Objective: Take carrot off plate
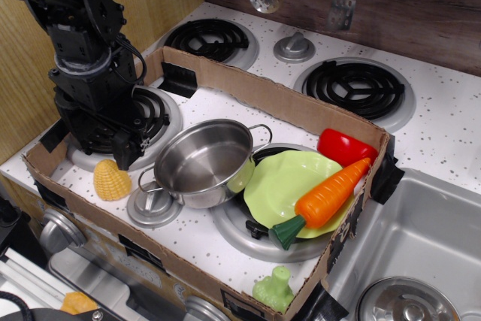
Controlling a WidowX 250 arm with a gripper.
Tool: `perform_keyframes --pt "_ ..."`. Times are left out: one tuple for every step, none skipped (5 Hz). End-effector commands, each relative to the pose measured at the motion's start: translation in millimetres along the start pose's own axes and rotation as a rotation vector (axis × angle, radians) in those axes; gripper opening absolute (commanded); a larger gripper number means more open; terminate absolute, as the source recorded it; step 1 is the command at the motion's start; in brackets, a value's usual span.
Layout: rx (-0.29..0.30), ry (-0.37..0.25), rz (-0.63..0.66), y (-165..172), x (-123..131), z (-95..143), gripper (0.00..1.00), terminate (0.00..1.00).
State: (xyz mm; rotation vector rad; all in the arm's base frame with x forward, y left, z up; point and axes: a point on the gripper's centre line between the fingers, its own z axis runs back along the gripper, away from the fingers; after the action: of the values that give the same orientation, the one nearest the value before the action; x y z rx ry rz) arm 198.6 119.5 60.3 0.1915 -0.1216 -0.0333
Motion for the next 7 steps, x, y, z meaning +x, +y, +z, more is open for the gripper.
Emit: perform_keyframes --pt "0.0 0.0 0.0 0.0 0.0 0.0 1.0 0.0" --pt "0.05 -0.01 -0.02 -3.0 6.6 27.4 1.0 0.0" --pt "0.123 -0.024 -0.025 -9.9 13.9 55.7 1.0 0.0" --pt "0.126 -0.021 -0.008 -21.2 23.4 78.7 1.0 0.0" --pt "0.06 -0.006 0.026 -57.2 44.5 99.2 1.0 0.0" --pt "0.017 -0.031 0.046 -95.0 62.6 102.2 1.0 0.0" --pt "-0.011 -0.032 0.069 -127.0 71.7 98.9 1.0 0.0"
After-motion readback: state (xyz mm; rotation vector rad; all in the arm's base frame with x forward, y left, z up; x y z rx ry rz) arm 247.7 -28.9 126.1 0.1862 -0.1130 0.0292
